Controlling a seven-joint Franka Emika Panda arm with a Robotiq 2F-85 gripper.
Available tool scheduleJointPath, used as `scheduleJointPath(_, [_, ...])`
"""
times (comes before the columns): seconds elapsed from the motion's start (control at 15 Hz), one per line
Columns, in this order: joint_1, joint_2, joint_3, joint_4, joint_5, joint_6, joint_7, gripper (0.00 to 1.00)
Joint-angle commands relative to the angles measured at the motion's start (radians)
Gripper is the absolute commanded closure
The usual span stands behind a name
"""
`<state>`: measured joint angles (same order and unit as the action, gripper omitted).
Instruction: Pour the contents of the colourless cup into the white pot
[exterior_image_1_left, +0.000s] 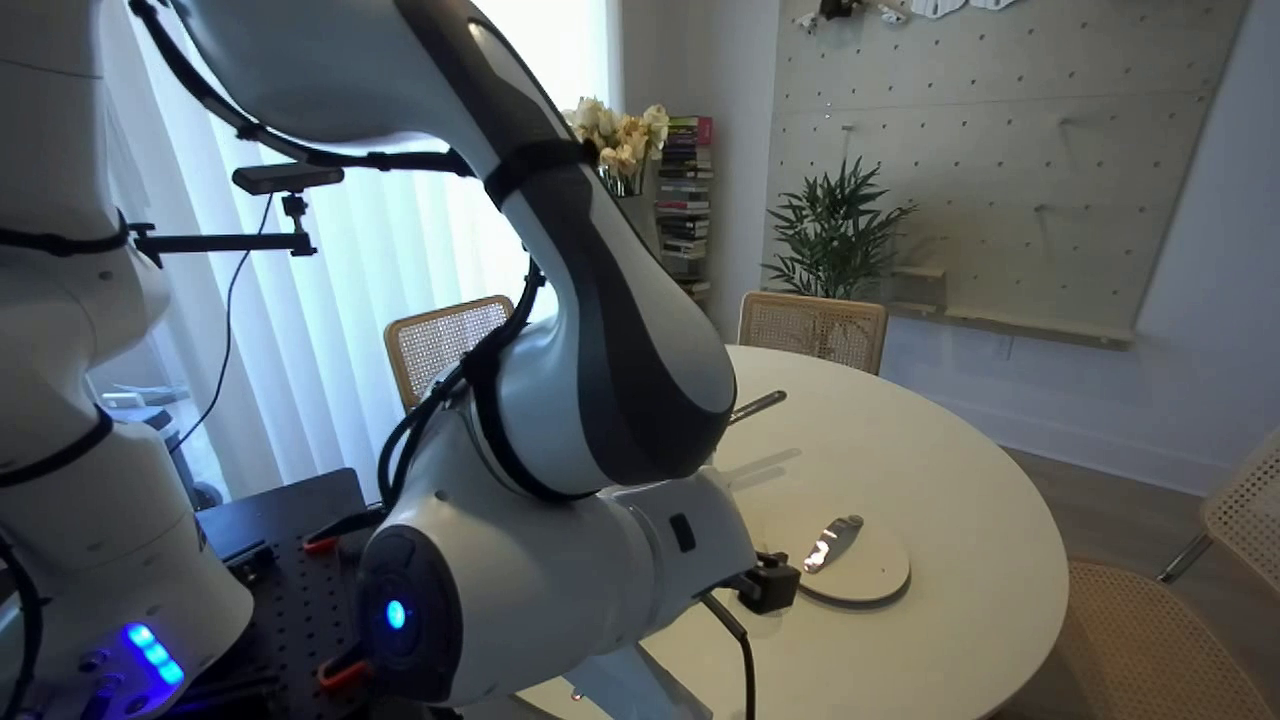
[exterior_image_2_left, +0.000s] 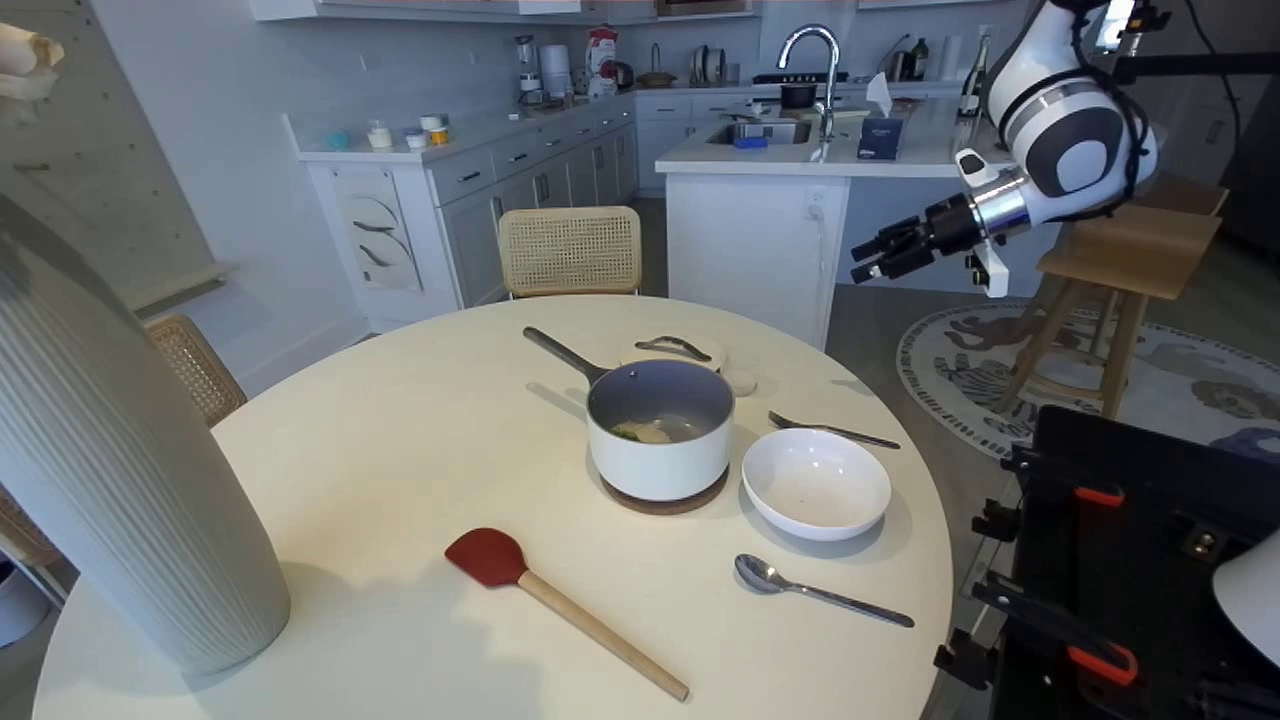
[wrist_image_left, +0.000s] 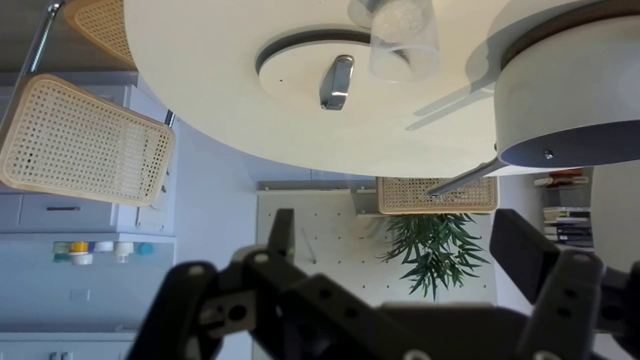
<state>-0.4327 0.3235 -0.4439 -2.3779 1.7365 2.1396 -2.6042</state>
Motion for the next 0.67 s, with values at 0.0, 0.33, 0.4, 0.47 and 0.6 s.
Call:
scheduleJointPath(0.0, [0.020, 0.085, 0.016, 0.083, 0.007, 0.023, 0.001, 0.00])
scheduleJointPath(0.33, [0.064, 0.255, 0.072, 0.203, 0.068, 0.106, 0.000, 0.00])
scheduleJointPath(0.4, [0.070, 0.285, 0.081, 0.228, 0.082, 0.114, 0.000, 0.00])
scheduleJointPath(0.47, [0.075, 0.314, 0.089, 0.252, 0.095, 0.121, 0.000, 0.00])
scheduleJointPath(0.6, [0.086, 0.362, 0.095, 0.289, 0.114, 0.127, 0.000, 0.00])
